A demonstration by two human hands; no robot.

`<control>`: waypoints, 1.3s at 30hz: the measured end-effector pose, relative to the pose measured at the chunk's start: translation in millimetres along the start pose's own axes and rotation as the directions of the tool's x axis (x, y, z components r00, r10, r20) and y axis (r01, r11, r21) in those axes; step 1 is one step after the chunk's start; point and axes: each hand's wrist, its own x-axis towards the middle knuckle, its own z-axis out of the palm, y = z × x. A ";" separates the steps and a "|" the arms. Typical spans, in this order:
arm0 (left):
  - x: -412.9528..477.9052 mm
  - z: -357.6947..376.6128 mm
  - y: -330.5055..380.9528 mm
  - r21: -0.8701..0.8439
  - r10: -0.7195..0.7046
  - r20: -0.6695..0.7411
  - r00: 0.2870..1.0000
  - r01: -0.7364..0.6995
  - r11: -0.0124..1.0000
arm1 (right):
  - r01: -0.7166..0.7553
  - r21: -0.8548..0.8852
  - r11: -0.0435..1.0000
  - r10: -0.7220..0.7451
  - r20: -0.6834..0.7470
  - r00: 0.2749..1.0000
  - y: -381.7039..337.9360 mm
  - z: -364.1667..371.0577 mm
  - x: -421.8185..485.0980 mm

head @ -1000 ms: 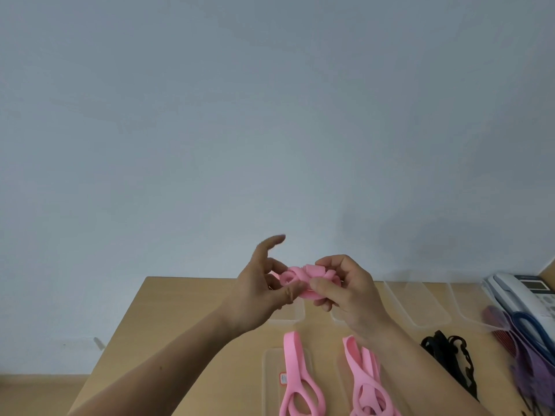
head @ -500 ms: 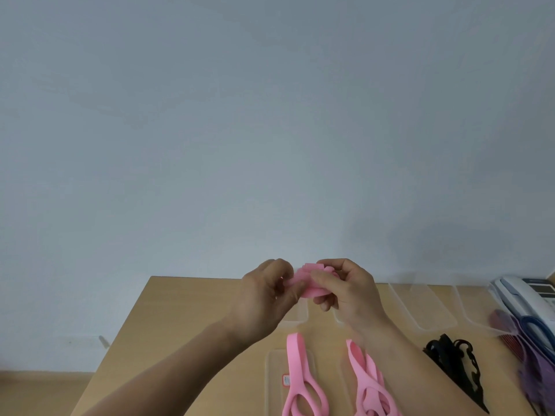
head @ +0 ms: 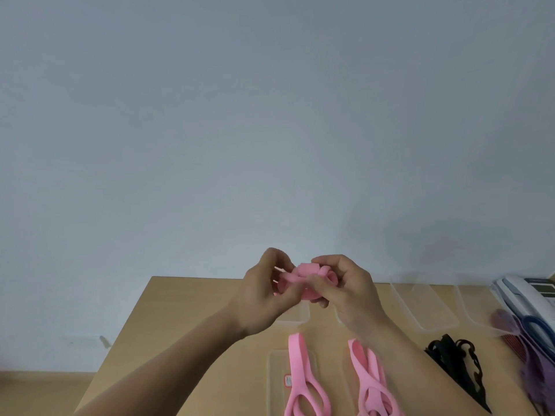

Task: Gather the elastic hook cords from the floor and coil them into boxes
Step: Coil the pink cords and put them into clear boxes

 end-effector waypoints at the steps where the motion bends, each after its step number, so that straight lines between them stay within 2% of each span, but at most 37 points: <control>1: 2.2 -0.7 1.6 -0.084 -0.087 0.038 0.996 0.090 0.992 | 0.016 -0.018 1.000 -0.015 0.048 0.999 -0.9 -1.1 -1.0; 3: 8.7 -1.9 5.5 -0.159 -0.192 0.144 0.971 0.214 0.964 | 0.038 -0.048 0.998 -0.032 0.132 0.991 -1.7 -0.7 -3.3; 6: 12.9 -2.8 7.9 -0.106 -0.172 0.253 0.952 0.203 0.973 | 0.047 -0.061 0.997 -0.037 0.149 0.988 1.8 0.3 -4.9; 8: 11.9 -3.7 7.7 -0.103 -0.158 0.249 0.955 0.189 0.977 | 0.042 -0.052 0.998 -0.036 0.108 0.994 4.5 -0.2 -5.6; 13: 9.9 4.4 9.9 -0.157 -0.210 0.139 0.968 0.231 0.960 | 0.078 -0.077 0.994 -0.080 -0.023 0.997 7.9 1.3 -6.0; 21: 5.5 13.2 13.1 -0.230 -0.264 0.067 0.962 0.272 0.935 | 0.185 -0.125 0.975 -0.195 -0.071 0.978 7.2 6.5 -11.2; 26: 3.1 8.6 16.1 -0.326 -0.300 0.118 0.947 0.322 0.889 | 0.256 -0.157 0.954 -0.268 -0.058 0.962 11.1 11.8 -10.5; 31: 1.4 -3.2 11.4 -0.428 -0.330 0.239 0.913 0.404 0.809 | 0.317 -0.182 0.931 -0.317 0.033 0.948 14.1 16.6 -5.5; 34: -1.2 -10.9 4.1 -0.475 -0.313 0.306 0.899 0.429 0.768 | 0.296 -0.165 0.941 -0.286 0.081 0.955 16.7 21.2 -1.4; 36: -1.5 -15.2 -2.3 -0.413 -0.294 0.242 0.925 0.372 0.831 | 0.238 -0.185 0.954 -0.223 0.096 0.970 20.4 23.7 2.0; 39: 1.4 -22.6 -14.5 -0.229 -0.254 0.106 0.961 0.272 0.935 | 0.209 -0.367 0.907 -0.158 0.164 0.974 27.5 27.1 6.5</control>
